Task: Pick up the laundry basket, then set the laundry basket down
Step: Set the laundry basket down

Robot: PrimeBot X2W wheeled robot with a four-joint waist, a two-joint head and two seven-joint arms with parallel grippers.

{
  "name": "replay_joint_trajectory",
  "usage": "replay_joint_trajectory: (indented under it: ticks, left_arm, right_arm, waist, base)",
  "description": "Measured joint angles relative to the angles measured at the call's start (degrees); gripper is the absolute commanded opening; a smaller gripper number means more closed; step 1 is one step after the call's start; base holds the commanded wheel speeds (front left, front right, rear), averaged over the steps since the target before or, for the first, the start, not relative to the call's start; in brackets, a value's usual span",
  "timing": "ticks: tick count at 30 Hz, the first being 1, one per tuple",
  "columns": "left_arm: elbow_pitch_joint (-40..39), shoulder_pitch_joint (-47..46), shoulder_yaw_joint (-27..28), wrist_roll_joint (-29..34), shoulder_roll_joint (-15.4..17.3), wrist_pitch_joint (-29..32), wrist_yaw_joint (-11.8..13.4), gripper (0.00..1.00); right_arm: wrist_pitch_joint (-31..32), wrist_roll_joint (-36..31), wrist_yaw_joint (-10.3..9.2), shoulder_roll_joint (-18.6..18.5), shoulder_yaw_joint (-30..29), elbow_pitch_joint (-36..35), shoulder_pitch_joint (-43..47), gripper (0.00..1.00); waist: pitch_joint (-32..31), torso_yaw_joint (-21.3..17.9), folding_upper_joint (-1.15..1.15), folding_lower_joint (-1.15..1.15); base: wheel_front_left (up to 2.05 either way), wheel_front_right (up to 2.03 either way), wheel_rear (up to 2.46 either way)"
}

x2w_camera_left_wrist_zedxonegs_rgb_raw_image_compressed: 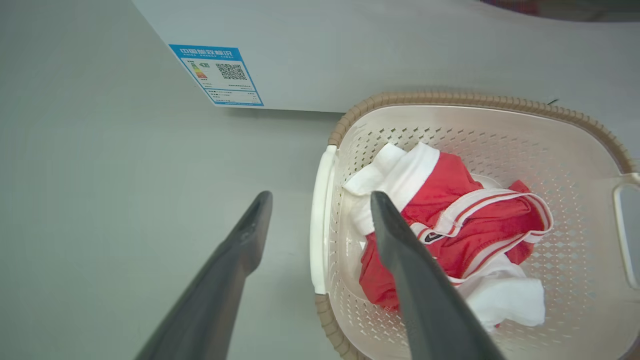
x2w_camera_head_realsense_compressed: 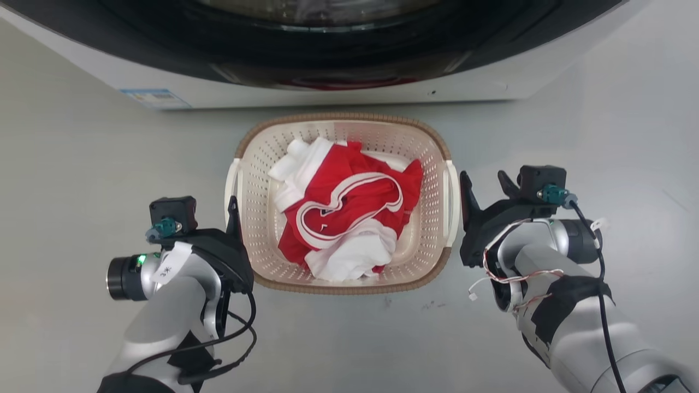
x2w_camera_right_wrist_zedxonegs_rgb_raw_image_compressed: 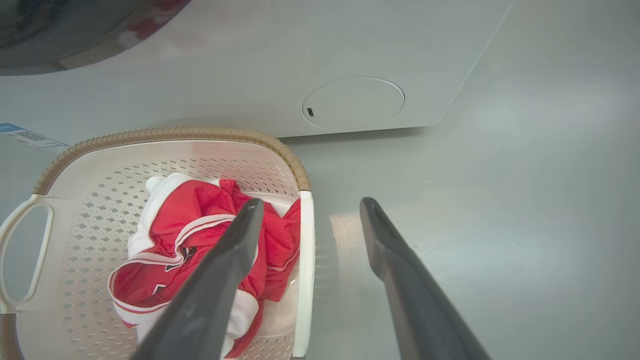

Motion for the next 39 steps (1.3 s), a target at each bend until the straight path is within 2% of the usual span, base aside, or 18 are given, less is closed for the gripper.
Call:
replay_joint_trajectory:
  ticks: [20, 39]
  left_arm:
    - [-9.13, 15.24, 2.89, 2.09, 0.79, 0.00, -0.07, 1.00]
    - [-27.61, 35.04, 7.26, 8.59, 3.72, 0.00, 0.57, 1.00]
  right_arm:
    - [0.01, -1.54, 0.00, 0.15, -6.21, -7.14, 14.18, 1.00]
    - [0.01, -11.99, 0.00, -1.20, -14.32, -21.46, 32.31, 1.00]
  waist:
    - [-16.90, -0.11, 0.00, -0.01]
    - [-33.17, -0.35, 0.00, -0.01]
  base:
    - [0.00, 0.00, 0.00]
    - [0.00, 0.00, 0.00]
